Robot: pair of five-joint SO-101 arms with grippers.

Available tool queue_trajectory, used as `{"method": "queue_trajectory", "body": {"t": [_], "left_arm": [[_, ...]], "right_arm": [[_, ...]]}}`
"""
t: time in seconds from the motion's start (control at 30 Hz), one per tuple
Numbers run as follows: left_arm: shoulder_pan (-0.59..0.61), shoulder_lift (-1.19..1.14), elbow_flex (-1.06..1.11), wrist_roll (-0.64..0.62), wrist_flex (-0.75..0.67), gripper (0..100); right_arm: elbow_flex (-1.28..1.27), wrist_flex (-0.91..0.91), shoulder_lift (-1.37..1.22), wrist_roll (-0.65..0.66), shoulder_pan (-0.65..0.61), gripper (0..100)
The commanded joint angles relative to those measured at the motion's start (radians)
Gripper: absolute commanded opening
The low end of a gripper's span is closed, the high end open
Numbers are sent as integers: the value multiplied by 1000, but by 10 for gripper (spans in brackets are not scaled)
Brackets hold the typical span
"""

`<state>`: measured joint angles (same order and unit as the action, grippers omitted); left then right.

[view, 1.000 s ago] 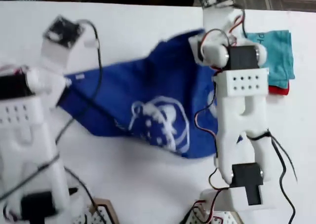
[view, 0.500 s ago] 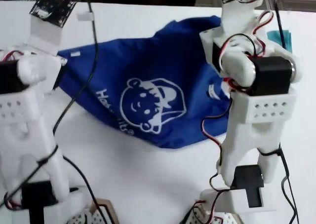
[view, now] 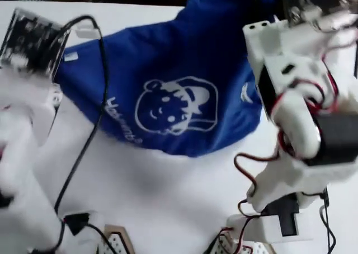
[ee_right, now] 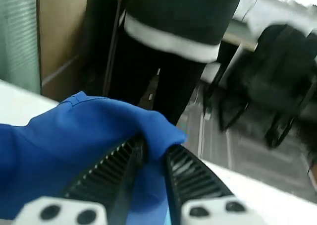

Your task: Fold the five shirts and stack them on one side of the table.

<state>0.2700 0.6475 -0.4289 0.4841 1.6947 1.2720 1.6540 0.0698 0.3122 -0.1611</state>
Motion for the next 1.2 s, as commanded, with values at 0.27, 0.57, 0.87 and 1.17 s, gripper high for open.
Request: {"method": "queue_trajectory", "body": {"t": [0.27,0.57,0.87,1.17], "left_arm": [[3,193,-1,-12,-58,24],[3,285,-1,-15,-60,24],[-2,282,8,-127,-69,24],[2,292,-1,-167,-29,24]], "right_arm": [[319,114,79,-2,28,19],[247,114,306,-9,62,19],[-221,99,584,-130,54,19],[-311,85,667,-126,61,19]]}}
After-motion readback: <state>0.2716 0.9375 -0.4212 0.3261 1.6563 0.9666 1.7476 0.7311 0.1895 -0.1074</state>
